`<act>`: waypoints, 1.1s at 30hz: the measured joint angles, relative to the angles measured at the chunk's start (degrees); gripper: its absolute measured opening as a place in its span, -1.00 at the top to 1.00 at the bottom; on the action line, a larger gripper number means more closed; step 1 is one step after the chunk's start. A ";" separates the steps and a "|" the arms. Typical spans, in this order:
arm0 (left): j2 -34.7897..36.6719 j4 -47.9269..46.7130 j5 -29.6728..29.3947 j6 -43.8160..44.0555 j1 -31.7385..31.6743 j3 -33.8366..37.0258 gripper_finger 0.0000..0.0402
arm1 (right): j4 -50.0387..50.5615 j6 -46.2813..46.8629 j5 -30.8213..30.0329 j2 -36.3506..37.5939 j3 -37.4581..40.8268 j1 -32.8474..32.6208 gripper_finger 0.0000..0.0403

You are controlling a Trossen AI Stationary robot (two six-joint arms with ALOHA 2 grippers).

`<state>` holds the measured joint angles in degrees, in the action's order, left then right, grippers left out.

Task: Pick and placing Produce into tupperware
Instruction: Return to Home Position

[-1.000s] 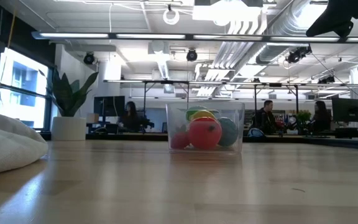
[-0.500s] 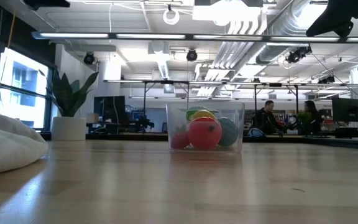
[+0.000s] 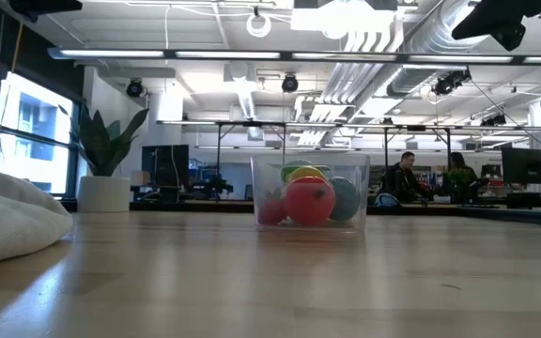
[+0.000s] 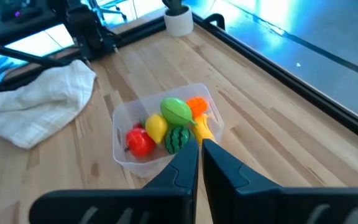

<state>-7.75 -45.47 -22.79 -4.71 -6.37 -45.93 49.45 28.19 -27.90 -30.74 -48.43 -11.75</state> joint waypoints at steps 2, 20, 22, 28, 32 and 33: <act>1.09 -0.01 -0.23 -0.43 0.00 0.00 -0.24 | -0.85 -0.18 0.01 0.00 -0.01 0.00 0.94; 7.36 13.20 4.49 -3.82 0.00 11.44 0.18 | -12.79 -0.39 -0.08 -0.03 0.00 0.02 0.94; 7.34 14.92 5.53 -3.89 0.00 12.91 0.21 | -15.39 -2.86 -0.20 -0.01 -0.01 0.02 0.94; 7.38 22.82 7.71 -3.85 0.02 18.33 0.28 | -20.44 -5.18 -0.50 0.00 -0.02 0.05 0.94; 7.34 26.69 8.31 -3.40 0.02 22.06 0.33 | -25.90 -8.85 0.67 0.42 -0.08 0.09 0.94; 7.36 28.00 8.36 -2.95 0.02 22.88 0.34 | -26.84 -9.73 1.81 0.52 -0.35 0.09 0.94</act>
<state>-0.39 -17.47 -14.43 -7.66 -6.35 -23.06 22.61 18.45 -26.09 -30.22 -48.77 -11.66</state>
